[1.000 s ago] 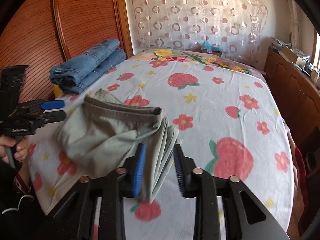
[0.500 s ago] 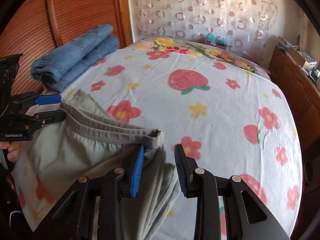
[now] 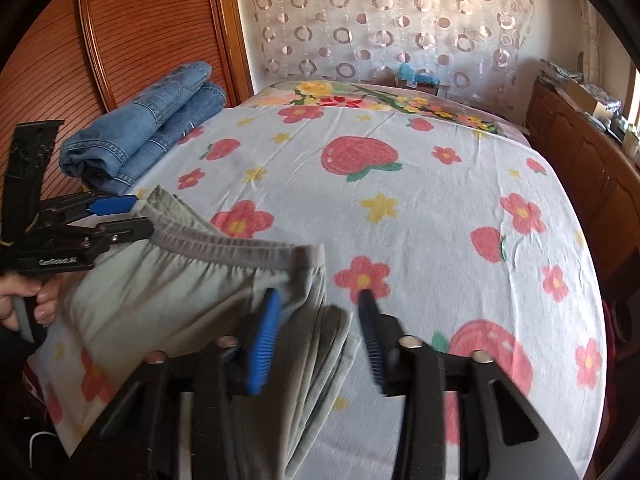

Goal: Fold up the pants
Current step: 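Move both open grippers to the waistband edge of the trousers, then close both grippers on the folded trousers' waistband edge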

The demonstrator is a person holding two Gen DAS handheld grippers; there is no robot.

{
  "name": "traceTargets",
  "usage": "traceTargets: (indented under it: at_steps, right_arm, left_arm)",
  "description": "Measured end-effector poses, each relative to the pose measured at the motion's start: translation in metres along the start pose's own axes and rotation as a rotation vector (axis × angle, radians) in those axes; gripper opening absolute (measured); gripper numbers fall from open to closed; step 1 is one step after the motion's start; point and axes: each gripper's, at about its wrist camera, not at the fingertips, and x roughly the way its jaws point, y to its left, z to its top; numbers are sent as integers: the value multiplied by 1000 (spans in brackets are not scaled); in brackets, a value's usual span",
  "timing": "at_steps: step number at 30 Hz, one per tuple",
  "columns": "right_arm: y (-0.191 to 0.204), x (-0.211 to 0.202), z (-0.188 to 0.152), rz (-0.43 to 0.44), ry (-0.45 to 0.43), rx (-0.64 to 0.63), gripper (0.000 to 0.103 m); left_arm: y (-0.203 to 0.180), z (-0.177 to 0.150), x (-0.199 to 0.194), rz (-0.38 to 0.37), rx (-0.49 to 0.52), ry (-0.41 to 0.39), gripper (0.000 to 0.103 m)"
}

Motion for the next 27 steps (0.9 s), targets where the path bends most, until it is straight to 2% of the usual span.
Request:
traceTargets:
  at_steps: [3, 7, 19, 23, 27]
  right_arm:
    - [1, -3, -5, 11, 6, 8, 49]
    - [-1, 1, -7, -18, 20, 13, 49]
    - [1, 5, -13, -25, -17, -12, 49]
    - [2, 5, -15, -10, -24, -18, 39]
    - [4, 5, -17, 21, -27, -22, 24]
  left_arm:
    - [1, -1, 0, -5, -3, -2, 66]
    - [3, -2, 0, -17, -12, -3, 66]
    - [4, -2, 1, -29, -18, -5, 66]
    - [4, -2, 1, -37, -21, -11, 66]
    - [2, -3, 1, -90, -19, -11, 44]
